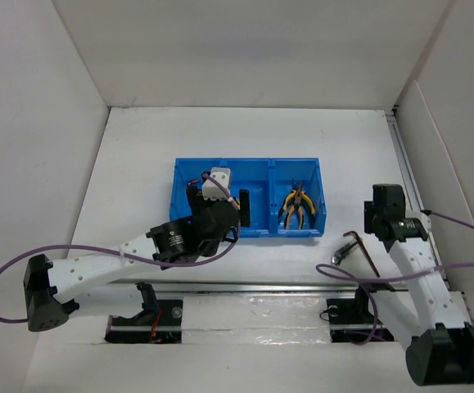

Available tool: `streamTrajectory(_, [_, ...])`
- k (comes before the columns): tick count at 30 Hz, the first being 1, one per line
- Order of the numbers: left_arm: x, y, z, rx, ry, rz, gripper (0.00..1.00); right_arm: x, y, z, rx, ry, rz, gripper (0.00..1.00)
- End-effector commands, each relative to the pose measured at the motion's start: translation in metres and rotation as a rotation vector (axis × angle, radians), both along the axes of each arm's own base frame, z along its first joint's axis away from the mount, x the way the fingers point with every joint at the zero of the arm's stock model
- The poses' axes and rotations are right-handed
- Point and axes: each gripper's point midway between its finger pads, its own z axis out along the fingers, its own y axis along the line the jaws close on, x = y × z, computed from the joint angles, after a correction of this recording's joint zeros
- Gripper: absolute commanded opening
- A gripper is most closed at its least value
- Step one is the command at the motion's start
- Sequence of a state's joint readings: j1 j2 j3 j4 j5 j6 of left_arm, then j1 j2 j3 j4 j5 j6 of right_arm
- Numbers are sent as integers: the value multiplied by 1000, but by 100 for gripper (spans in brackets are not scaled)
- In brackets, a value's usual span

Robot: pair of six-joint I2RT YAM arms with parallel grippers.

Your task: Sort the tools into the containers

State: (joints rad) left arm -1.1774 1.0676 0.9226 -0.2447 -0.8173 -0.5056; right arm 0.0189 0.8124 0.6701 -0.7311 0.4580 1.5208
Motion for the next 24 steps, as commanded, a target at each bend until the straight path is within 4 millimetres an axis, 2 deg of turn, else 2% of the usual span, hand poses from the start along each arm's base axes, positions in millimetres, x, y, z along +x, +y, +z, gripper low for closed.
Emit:
streamTrajectory(1, [2, 3, 20, -50, -31, 34, 95, 18, 4, 3, 20, 1, 19, 47])
streamTrajectory(5, [2, 4, 21, -56, -31, 35, 95, 21, 9, -20, 46, 49, 33, 46])
streamTrajectory(12, [2, 5, 21, -56, -32, 34, 95, 20, 9, -47, 47, 59, 29, 46])
streamTrajectory(19, [4, 4, 18, -38, -31, 47, 95, 22, 19, -64, 91, 92, 61, 46])
streamTrajectory(24, [4, 4, 18, -36, -28, 50, 95, 22, 18, -66, 89, 98, 59, 47])
